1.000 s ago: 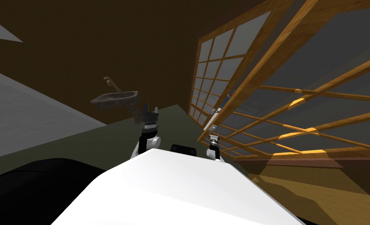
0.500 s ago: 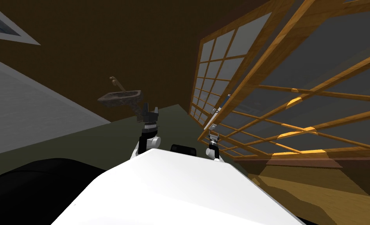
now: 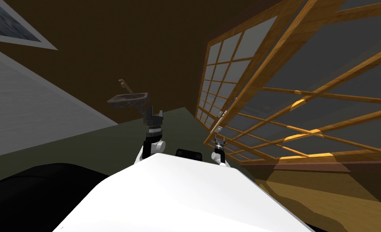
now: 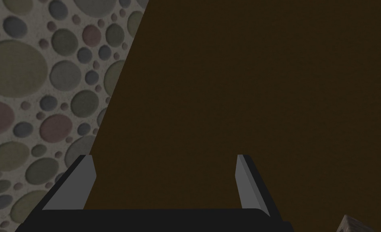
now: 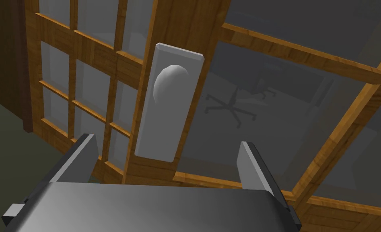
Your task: Pull the door open
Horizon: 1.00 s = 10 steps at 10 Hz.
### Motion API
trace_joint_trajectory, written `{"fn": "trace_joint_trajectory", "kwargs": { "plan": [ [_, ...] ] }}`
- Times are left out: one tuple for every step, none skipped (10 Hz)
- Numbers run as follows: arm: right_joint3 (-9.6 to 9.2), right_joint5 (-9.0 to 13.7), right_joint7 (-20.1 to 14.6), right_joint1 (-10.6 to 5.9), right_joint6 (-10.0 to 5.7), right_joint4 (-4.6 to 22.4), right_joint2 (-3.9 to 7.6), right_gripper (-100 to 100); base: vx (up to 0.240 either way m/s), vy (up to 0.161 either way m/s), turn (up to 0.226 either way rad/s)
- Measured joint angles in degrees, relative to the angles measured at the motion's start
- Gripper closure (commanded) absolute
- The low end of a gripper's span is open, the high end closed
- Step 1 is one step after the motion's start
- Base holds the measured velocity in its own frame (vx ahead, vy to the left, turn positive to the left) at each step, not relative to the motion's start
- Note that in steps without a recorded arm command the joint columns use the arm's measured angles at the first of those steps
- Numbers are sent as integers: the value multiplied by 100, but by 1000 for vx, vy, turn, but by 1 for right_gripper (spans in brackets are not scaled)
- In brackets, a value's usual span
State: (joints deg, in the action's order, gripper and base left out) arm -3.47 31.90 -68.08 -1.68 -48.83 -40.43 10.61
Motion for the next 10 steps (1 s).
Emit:
{"fn": "trace_joint_trajectory", "kwargs": {
  "plan": [
    [-21,41,-116,-9,-3,1,-6,-100,-71,0,59],
    [-46,92,-250,-4,4,-25,-12,-100,-77,-7,57],
    [-72,142,-389,-7,10,-38,-16,-100,-67,-23,37],
    [-94,188,-517,-16,14,-45,-19,-100,-55,-28,35],
    [-112,227,-620,-11,23,-69,-24,-100,-65,-13,39],
    [-131,269,-725,-6,32,-93,-27,-100,-31,-4,6],
    [-134,274,-749,-5,35,-96,-28,-100,156,0,100],
    [-102,296,-751,123,84,-252,27,-100,181,-23,65],
    [-100,300,-822,99,53,-155,77,-100,180,-24,60],
    [-96,306,-937,102,-4,-65,161,-100,191,0,93]
  ]
}}
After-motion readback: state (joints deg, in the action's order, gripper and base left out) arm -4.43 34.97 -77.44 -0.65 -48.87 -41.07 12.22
